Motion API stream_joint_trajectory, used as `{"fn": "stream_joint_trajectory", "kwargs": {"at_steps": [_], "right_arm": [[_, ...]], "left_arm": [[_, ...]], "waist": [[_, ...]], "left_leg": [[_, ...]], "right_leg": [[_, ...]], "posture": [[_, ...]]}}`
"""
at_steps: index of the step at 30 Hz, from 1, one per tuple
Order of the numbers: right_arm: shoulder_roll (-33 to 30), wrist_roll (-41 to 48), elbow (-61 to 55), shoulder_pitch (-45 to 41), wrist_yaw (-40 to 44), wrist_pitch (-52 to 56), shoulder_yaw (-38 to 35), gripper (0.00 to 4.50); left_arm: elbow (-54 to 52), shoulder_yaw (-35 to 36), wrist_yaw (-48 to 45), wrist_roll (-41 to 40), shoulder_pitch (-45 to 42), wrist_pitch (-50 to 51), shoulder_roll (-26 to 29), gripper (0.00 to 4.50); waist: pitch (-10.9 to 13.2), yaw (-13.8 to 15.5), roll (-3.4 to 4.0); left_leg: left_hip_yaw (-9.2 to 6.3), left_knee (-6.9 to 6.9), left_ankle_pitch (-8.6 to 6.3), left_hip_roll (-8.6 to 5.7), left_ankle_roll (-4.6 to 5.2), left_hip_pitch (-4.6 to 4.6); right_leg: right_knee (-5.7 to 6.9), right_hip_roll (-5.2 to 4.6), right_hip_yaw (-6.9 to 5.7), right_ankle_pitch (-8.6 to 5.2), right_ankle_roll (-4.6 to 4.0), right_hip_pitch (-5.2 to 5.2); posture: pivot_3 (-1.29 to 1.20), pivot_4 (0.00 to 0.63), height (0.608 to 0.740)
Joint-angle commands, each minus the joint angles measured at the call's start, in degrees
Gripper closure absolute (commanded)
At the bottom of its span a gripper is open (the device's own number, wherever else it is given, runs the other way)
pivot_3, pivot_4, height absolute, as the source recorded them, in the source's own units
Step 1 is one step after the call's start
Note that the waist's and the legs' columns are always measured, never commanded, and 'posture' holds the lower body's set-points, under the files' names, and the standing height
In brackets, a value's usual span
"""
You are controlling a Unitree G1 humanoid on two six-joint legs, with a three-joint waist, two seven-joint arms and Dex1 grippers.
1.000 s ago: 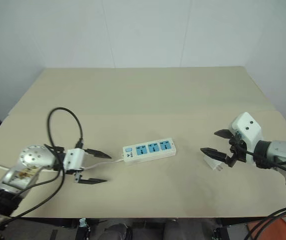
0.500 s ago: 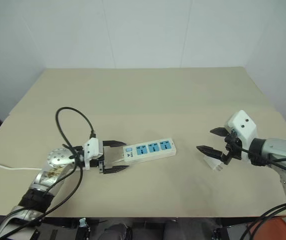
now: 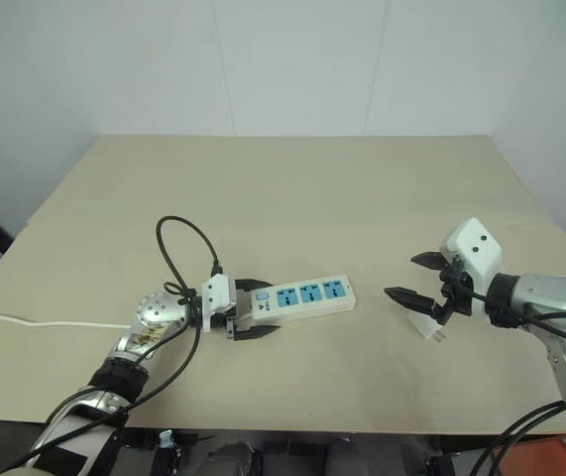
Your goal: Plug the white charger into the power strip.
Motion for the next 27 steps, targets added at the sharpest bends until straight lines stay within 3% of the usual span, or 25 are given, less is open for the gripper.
{"fn": "stream_joint_trajectory", "kwargs": {"at_steps": [1, 3, 17, 21, 24, 27], "right_arm": [[0.42, 0.69, -1.82, -0.97, -0.34, -0.09, -0.28, 0.0], [0.69, 0.82, -1.87, -1.13, -0.32, 0.05, 0.09, 0.0], [-3.64, -0.43, 1.97, -4.14, 2.96, 3.02, 1.91, 0.0], [-5.84, -1.16, 1.74, -10.28, -1.18, 14.97, 6.48, 0.0], [-5.14, -2.12, 6.48, -23.86, -6.22, 35.52, 13.84, 0.0], [-5.4, -2.74, 10.11, -32.73, -7.45, 46.86, 20.96, 0.0]], "left_arm": [[2.21, 0.45, -0.95, -1.69, -0.19, -1.55, -2.38, 0.56], [2.64, 0.51, -1.7, -1.79, 0.11, -2.17, -2.95, 1.15], [-6.07, -1.23, -10.49, -3.92, 4.7, -1.52, 1.88, 1.16], [-5.56, -1.68, -10.6, -3.15, 4.99, -1.66, 1.93, 1.16], [-5.26, -2.26, -10.71, -2.6, 5.24, -1.23, 1.88, 1.16], [-5.57, -2.9, -11.43, -2.64, 5.53, 0.3, 2.16, 1.16]], "waist": [[-0.02, 0.15, -0.01], [-0.03, 0.26, -0.01], [-0.03, -0.44, 0.0], [-0.04, -0.86, 0.0], [-0.05, -1.13, 0.02], [-0.06, -0.87, 0.02]], "left_leg": [[0.0, 0.0, 0.0, 0.0, 0.0, 0.01], [0.0, 0.02, 0.0, 0.0, 0.0, 0.0], [0.08, 0.0, -0.02, 0.07, 0.03, 0.01], [0.08, 0.0, -0.02, 0.14, 0.03, 0.05], [0.08, -0.01, -0.02, 0.17, 0.03, 0.08], [0.06, -0.04, -0.02, 0.19, 0.03, 0.06]], "right_leg": [[0.0, 0.0, 0.0, 0.0, 0.0, 0.01], [0.0, 0.0, 0.0, 0.01, 0.01, 0.01], [-0.02, 0.07, 0.11, 0.02, -0.02, -0.05], [-0.02, 0.1, 0.13, 0.03, -0.03, -0.03], [-0.01, 0.1, 0.28, 0.09, -0.07, -0.09], [-0.08, 0.1, 0.3, 0.12, -0.07, -0.11]], "posture": [[0.0, 0.15, 0.74], [0.0, 0.15, 0.74], [0.0, 0.15, 0.74], [0.0, 0.15, 0.74], [0.0, 0.15, 0.74], [0.0, 0.15, 0.74]]}}
